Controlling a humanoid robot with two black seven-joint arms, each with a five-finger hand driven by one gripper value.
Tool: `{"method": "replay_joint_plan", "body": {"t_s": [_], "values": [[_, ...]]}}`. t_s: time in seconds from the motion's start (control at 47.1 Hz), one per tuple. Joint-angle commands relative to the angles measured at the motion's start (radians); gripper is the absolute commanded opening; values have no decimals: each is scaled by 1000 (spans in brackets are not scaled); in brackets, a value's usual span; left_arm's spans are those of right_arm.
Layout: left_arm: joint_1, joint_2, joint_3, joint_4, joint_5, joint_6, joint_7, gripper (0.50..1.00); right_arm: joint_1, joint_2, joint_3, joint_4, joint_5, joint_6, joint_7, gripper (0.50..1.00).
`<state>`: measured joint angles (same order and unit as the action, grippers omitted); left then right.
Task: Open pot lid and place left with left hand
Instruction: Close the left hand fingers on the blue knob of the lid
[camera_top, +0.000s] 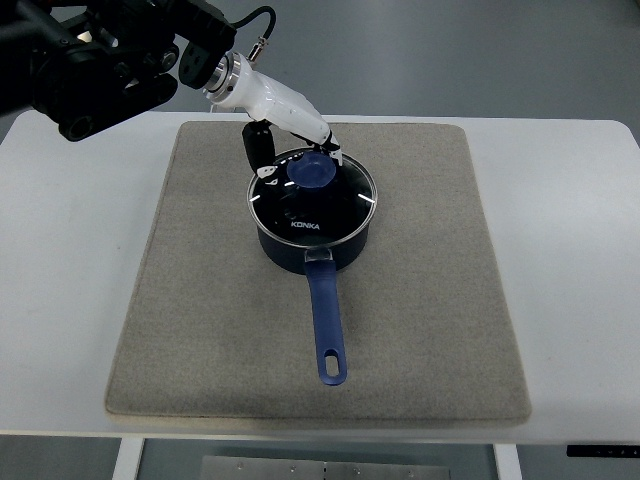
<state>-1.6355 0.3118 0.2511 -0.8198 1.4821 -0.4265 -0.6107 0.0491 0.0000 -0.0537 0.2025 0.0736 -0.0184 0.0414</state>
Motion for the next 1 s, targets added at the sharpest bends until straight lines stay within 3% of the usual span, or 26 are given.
{"method": "replay_joint_plan", "body": {"t_s": [0.0,0.255,0.34,0.403,0.615,0.679,0.976], "values": [[-6,0,-3,1,-2,2,0,714,0,0,0,0,0,0,0,915],[-1,-2,-3,1,0,28,0,671,0,0,0,0,0,0,0,915],[-1,-2,-3,1,1,32,0,587,0,0,0,0,0,0,0,915],[-1,-3,-3,1,6,34,0,555,0,0,0,0,0,0,0,915],[3,-2,-4,-2,4,34,0,555,0,0,0,0,0,0,0,915],[2,-2,-4,-2,4,34,0,500,0,0,0,0,0,0,0,915],[-3,-5,-7,-1,6,43,0,500,0,0,0,0,0,0,0,915]]}}
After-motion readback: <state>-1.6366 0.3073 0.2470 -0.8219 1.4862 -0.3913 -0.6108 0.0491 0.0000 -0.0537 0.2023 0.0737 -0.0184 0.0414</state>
